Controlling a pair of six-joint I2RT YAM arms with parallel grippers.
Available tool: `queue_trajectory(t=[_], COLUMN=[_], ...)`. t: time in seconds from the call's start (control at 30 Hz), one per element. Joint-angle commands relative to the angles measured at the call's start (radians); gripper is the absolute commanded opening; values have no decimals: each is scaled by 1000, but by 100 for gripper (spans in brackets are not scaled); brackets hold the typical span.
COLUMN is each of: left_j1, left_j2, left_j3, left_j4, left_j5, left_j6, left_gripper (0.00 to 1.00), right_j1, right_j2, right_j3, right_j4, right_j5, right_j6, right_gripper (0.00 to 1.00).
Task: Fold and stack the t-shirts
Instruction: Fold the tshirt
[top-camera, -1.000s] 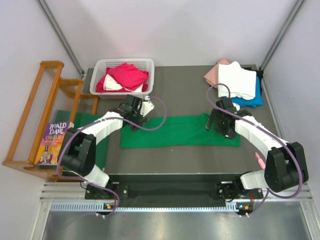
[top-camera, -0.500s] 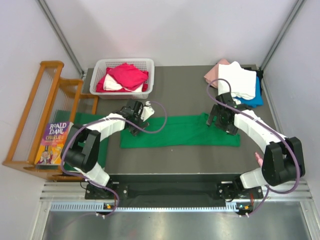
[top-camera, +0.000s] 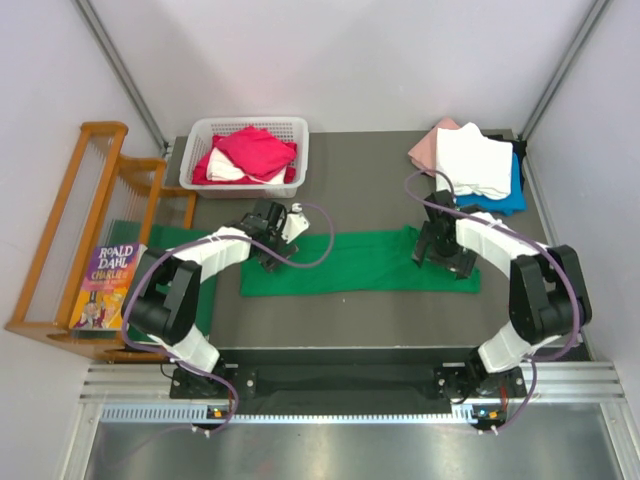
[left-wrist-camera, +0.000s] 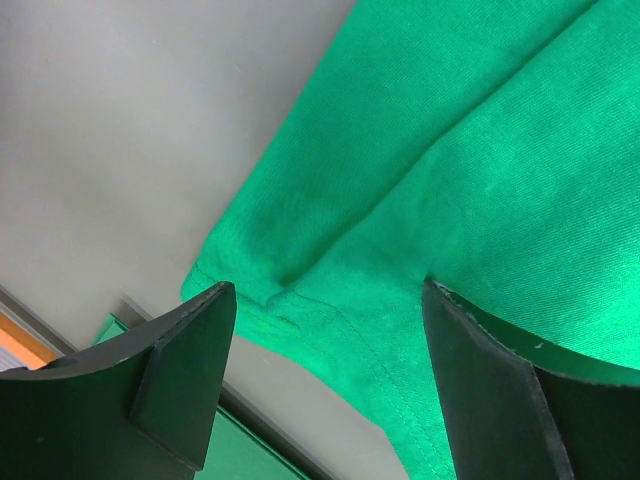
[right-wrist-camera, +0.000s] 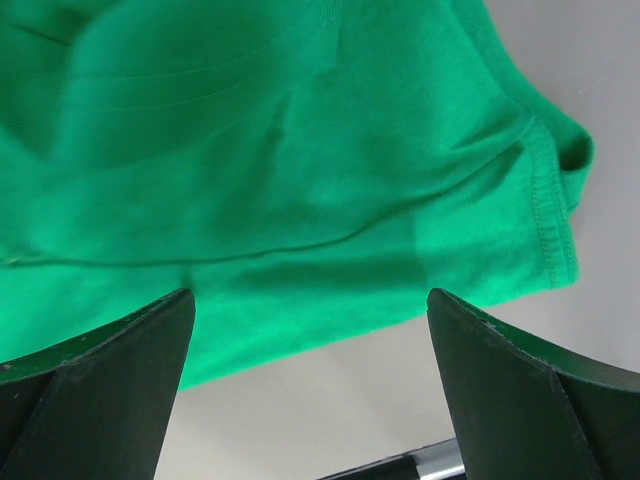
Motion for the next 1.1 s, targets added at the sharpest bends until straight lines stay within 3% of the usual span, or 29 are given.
queue_trajectory(t=[0.0,0.5,0.93,1.07], left_j1=[2,2,-18,-21], left_j2=[15,-74,-111,-134], left_j3=[-60,-117,38,56], left_j4=[-27,-114,-390,-409], left_j5=[-2,1,51,67], left_j6=[25,56,73,71], left_gripper=[80,80,80,81], right_j1=[-10,-18,-38,-38], right_j2=[61,377,556,583], right_j3=[37,258,502,551], right_j4=[6,27,-10,7], right_j5=[34,5,-26,-78], right_j6=[-10,-95,-138,-160], right_gripper=[100,100,99,100])
